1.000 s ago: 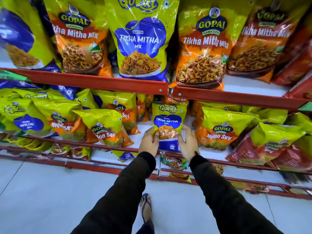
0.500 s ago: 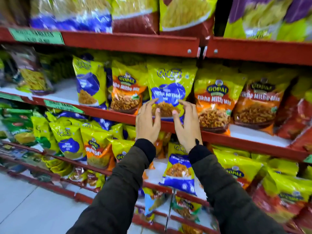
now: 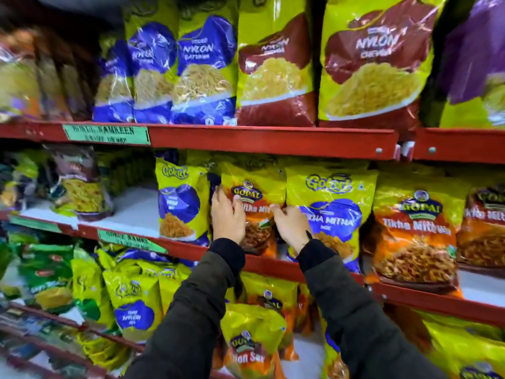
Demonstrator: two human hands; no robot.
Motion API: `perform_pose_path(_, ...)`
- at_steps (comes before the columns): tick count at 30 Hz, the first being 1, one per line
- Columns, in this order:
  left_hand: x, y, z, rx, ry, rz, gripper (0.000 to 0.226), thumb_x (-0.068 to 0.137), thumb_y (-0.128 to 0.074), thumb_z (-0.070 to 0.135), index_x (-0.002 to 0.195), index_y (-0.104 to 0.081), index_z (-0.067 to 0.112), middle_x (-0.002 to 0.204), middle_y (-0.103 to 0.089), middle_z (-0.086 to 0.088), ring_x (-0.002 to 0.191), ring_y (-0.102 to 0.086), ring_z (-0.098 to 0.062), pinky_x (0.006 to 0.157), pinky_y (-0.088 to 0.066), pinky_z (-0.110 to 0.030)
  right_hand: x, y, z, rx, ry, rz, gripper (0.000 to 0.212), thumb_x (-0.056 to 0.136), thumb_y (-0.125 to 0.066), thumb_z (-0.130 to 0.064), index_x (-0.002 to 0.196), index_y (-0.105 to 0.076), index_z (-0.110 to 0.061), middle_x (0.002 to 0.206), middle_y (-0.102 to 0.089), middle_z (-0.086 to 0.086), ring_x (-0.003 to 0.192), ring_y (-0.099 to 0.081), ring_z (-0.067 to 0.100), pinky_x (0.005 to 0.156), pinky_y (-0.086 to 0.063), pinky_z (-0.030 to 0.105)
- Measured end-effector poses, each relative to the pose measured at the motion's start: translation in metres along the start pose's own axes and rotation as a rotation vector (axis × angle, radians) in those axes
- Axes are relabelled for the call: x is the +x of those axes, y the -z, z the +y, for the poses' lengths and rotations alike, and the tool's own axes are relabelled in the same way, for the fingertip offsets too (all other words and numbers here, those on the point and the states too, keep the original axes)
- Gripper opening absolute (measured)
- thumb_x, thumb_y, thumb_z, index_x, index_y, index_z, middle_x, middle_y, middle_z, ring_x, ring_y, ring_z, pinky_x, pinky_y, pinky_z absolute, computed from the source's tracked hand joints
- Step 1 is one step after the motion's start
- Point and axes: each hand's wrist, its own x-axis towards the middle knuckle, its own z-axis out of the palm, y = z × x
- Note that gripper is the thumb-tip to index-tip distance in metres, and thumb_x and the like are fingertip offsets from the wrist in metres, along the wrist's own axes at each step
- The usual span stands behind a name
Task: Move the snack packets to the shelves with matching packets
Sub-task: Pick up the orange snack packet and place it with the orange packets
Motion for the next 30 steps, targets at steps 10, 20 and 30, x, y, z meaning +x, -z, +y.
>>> perform_pose_path(10, 0.049, 0.003, -0.041, -0.596, 0.429, -0.086, 0.027, 0.096, -0.055, 0.029, 0.104, -0.064, 0.005, 0.101, -0.069, -0.016, 0.089, -0.062, -0.028, 0.075, -0.048, -0.028, 0.024, -0.029, 0.005, 0.288, -0.017, 0.173, 0.032, 0.094, -0.063, -0.034, 0.105, -0.068, -0.004, 0.111, -0.074, 0.017, 0.107, -0.068, 0.037, 0.086, -0.053, 0.036)
perform_pose_path(20, 0.012, 0.035, -0.039, -0.737, 0.197, 0.125, 0.051, 0.087, -0.066, 0.042, 0.075, -0.048, -0.004, 0.077, -0.045, -0.009, 0.073, -0.039, -0.023, 0.06, -0.032, -0.036, -0.004, -0.018, -0.002, 0.542, 0.095, 0.225, 0.024, 0.083, -0.078, -0.025, 0.098, -0.069, -0.009, 0.095, -0.077, 0.011, 0.094, -0.074, 0.025, 0.081, -0.059, 0.034)
perform_pose_path(30, -0.058, 0.072, 0.043, -0.737, 0.166, 0.025, 0.027, 0.076, -0.077, 0.044, 0.07, -0.072, 0.018, 0.068, -0.07, 0.001, 0.066, -0.059, -0.013, 0.064, -0.048, -0.03, -0.079, 0.068, 0.016, 0.84, 0.15, 0.178, 0.014, 0.077, -0.083, -0.032, 0.082, -0.082, -0.018, 0.075, -0.075, -0.005, 0.072, -0.064, 0.009, 0.064, -0.051, 0.024)
